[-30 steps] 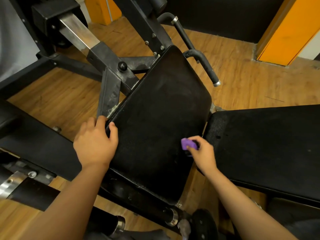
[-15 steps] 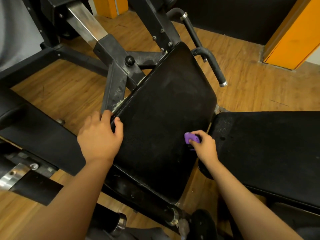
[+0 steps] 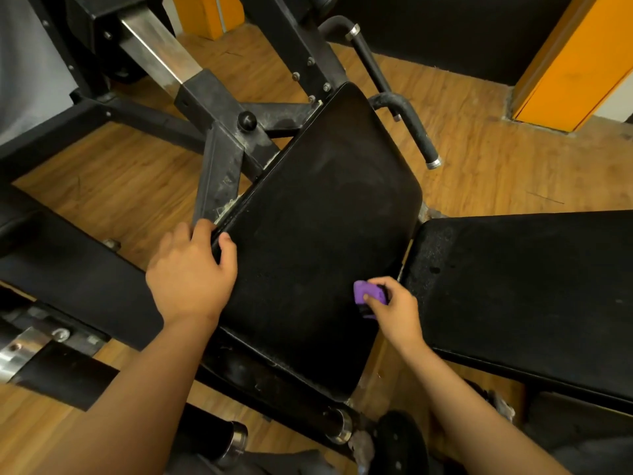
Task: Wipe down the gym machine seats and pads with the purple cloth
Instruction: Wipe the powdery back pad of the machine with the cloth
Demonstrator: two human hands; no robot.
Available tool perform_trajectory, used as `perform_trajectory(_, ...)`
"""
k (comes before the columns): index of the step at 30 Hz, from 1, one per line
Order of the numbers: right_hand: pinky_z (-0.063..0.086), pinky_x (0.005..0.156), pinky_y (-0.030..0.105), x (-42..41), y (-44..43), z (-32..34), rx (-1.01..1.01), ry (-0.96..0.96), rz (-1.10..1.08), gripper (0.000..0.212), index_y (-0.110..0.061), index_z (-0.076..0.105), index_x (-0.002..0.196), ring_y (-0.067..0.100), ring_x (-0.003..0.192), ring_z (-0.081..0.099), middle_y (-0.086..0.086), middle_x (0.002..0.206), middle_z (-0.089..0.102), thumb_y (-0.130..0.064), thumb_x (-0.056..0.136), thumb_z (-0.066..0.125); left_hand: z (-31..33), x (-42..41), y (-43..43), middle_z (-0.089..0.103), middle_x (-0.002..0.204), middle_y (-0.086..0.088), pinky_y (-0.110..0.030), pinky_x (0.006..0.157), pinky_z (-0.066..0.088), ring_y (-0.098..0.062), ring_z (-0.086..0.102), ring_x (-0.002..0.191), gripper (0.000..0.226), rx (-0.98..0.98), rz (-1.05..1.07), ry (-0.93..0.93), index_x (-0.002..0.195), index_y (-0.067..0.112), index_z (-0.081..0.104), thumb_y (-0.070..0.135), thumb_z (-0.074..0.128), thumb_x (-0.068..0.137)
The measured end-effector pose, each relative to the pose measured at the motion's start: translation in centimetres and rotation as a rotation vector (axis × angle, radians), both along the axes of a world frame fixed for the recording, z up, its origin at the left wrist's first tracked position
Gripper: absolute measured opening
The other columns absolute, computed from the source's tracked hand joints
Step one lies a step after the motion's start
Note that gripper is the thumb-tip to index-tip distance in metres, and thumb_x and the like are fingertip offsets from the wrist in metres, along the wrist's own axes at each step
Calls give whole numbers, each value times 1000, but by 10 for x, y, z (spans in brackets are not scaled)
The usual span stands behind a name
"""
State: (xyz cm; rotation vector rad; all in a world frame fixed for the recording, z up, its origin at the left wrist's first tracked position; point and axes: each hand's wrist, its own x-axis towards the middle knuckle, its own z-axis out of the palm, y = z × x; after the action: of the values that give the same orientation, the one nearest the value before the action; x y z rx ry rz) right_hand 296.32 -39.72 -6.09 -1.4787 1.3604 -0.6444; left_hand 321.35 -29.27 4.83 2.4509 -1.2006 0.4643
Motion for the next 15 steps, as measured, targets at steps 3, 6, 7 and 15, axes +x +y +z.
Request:
perform_trajectory(3, 59, 62, 23, 20, -5, 16, 15, -52, -16, 18, -22, 64, 96, 14, 88, 67, 1, 99, 66, -6, 89, 64, -1, 0, 0, 56, 88, -14, -33, 54, 30, -33, 54, 80, 26, 6, 4, -1, 103, 7, 62, 29, 49, 96)
perform_trajectory(6, 60, 76, 34, 47, 18, 35, -39, -103, 120, 20, -27, 66, 98, 11, 91, 67, -8, 95, 67, -11, 85, 69, 0, 0, 0, 56, 88, -14, -33, 54, 31, -33, 54, 80, 27, 9, 3, 2, 104, 7, 62, 29, 49, 96)
perform_trajectory(7, 58, 80, 32, 55, 29, 40, -66, -111, 188, 21, -28, 67, 99, 8, 92, 67, -9, 97, 67, -13, 85, 70, 0, 0, 0, 57, 88, -14, -34, 54, 30, -33, 54, 81, 26, 8, 5, 5, 103, 7, 62, 29, 49, 96)
perform_trajectory(15, 54, 83, 27, 44, 16, 28, -227, 21, 203, 21, -22, 68, 102, 5, 92, 64, -7, 98, 67, -13, 83, 71, 1, -1, 0, 56, 88, -15, -34, 53, 31, -34, 54, 81, 27, 0, 1, 6, 104, 6, 62, 28, 50, 96)
